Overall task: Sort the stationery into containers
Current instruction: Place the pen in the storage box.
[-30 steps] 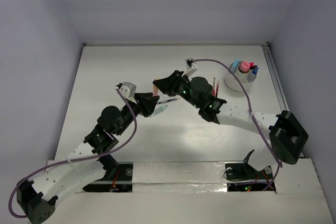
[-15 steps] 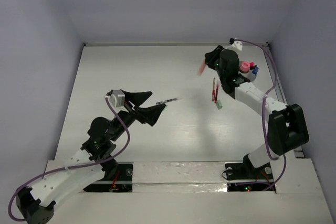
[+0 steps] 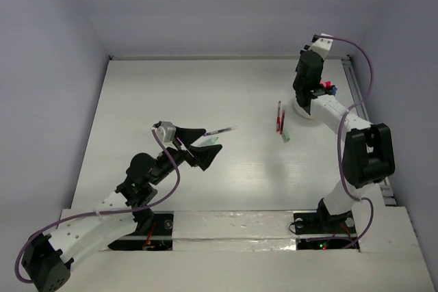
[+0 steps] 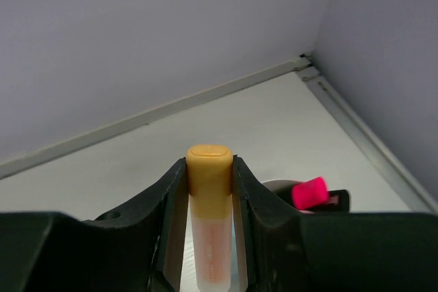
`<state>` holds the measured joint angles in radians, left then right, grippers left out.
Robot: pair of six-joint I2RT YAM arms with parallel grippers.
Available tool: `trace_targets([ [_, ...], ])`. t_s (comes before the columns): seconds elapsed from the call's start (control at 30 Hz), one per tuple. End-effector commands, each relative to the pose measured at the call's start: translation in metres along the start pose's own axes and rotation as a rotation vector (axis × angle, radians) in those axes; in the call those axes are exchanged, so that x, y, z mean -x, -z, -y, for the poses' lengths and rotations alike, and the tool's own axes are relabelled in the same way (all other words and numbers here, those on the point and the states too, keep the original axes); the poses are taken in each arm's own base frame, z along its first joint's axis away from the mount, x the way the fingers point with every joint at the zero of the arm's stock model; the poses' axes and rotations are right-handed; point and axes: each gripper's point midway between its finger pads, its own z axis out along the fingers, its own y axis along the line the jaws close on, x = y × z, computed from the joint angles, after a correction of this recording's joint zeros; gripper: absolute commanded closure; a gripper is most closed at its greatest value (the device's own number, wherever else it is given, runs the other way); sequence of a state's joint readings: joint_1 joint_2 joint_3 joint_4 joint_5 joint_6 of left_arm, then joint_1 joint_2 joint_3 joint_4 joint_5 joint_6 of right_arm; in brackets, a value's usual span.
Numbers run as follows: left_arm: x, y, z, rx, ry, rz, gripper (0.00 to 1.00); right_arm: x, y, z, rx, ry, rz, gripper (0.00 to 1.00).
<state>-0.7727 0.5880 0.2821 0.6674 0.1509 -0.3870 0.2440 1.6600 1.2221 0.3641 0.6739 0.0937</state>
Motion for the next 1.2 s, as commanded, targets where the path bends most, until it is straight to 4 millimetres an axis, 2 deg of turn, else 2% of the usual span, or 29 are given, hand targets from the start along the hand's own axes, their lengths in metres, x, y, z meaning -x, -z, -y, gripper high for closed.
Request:
trace_targets([
  [0.0,0.017,0.001,0.012,-0.054,-0.016,0.073,0.01,0.028,-0.013,0.015,-0.095,0.071,0.085,1.0],
  [0.07,0.017,0.002,0.012,-0.058,-0.015,0.074,0.01,0.012,-0.022,0.015,-0.115,0.119,0.069,1.0],
  [0.13,0.018,0.003,0.013,-0.058,-0.014,0.078,0.01,0.014,-0.027,0.019,-0.133,0.129,0.077,1.0],
  [0.33,0.019,0.004,0.013,-0.059,-0.015,0.084,0.01,-0.01,-0.037,0.016,-0.145,0.169,0.046,1.0],
  [0.37,0.019,0.004,0.013,-0.059,-0.015,0.084,0.01,-0.01,-0.036,0.017,-0.146,0.17,0.045,1.0],
  [0.63,0.018,0.003,0.012,-0.057,-0.013,0.08,0.01,-0.051,-0.027,0.024,-0.146,0.137,-0.033,1.0],
  [0.73,0.017,0.003,0.012,-0.057,-0.011,0.078,0.01,-0.06,-0.024,0.023,-0.129,0.114,-0.052,0.96],
  [0.9,0.017,0.003,0.012,-0.053,-0.009,0.078,0.01,-0.058,-0.021,0.021,-0.103,0.112,-0.057,0.86],
  [1.0,0.017,0.003,0.011,-0.051,-0.009,0.078,0.01,-0.053,-0.018,0.022,-0.097,0.108,-0.051,0.76],
  [1.03,0.017,0.003,0.011,-0.048,-0.007,0.077,0.01,-0.05,-0.017,0.022,-0.095,0.105,-0.048,0.72],
  [1.1,0.017,0.003,0.011,-0.048,-0.008,0.078,0.01,-0.041,-0.014,0.021,-0.083,0.089,-0.036,0.56],
  [1.13,0.017,0.003,0.011,-0.049,-0.007,0.077,0.01,-0.039,-0.012,0.021,-0.08,0.091,-0.041,0.53],
  [1.17,0.017,0.003,0.011,-0.048,-0.007,0.079,0.01,-0.035,-0.011,0.021,-0.076,0.086,-0.039,0.46],
])
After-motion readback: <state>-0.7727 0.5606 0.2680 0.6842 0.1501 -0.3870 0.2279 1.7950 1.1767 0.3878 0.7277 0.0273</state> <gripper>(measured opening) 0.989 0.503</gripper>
